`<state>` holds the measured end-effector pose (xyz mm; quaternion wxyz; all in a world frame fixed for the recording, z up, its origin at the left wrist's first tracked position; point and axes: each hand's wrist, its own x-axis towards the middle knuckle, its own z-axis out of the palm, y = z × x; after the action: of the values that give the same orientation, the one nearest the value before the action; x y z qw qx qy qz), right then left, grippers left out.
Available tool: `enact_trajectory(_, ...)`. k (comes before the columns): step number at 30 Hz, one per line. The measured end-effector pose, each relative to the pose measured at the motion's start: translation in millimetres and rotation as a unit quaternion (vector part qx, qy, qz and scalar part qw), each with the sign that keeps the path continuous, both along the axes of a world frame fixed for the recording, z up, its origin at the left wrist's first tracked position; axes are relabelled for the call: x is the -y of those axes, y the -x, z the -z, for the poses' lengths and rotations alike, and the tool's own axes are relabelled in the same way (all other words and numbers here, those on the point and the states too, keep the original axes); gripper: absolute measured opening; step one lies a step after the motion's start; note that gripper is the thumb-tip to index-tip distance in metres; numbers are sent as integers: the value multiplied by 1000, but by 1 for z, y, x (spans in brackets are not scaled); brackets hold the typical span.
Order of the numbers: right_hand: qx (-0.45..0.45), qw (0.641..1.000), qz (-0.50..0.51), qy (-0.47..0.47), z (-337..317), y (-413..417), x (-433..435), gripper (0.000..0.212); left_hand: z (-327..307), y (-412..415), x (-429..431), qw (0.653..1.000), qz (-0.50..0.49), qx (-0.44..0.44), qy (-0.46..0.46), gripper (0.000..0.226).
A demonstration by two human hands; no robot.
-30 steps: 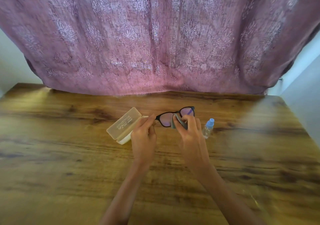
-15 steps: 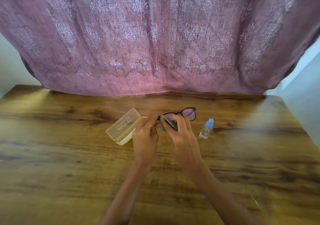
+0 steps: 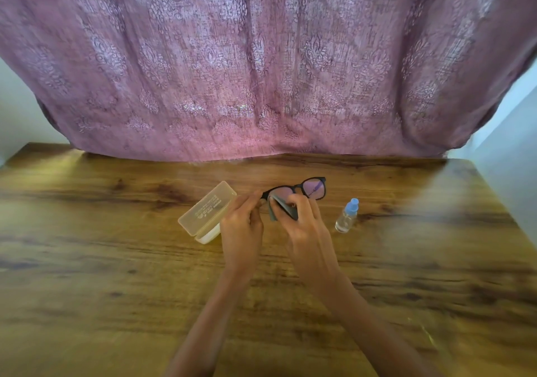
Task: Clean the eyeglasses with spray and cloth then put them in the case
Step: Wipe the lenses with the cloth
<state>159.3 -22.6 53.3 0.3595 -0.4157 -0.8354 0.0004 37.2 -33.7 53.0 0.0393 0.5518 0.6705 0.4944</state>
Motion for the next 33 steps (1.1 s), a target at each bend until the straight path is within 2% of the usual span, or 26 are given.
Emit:
enact_trajectory(9, -6, 1000, -1, 21, -2, 2, 0, 34, 3, 0, 0, 1000, 17, -12, -1, 31)
enact_trajectory(15, 0, 998, 51, 25, -2, -8, -11, 46, 3, 1, 0, 1000, -6, -1, -7, 29)
enact_trajectory(18, -1, 998, 56, 9, -3, -8, -12, 38, 4, 0, 0, 1000, -5, -1, -10, 30)
enact_trajectory(21, 0, 1000, 15, 16, -5, 2, -5, 30, 4, 0, -1, 1000, 4, -11, -14, 32)
enact_trajectory(24, 1, 1000, 7, 26, -7, 2, -4, 31, 4, 1, 0, 1000, 6, -13, -18, 32)
enact_trajectory(28, 2, 998, 51, 38, -7, -9, -12, 39, 6, 1, -1, 1000, -11, -3, -22, 28)
enact_trajectory(33, -9, 998, 54, 35, -3, -15, -5, 41, 6, 1, -2, 1000, -20, 2, -20, 34)
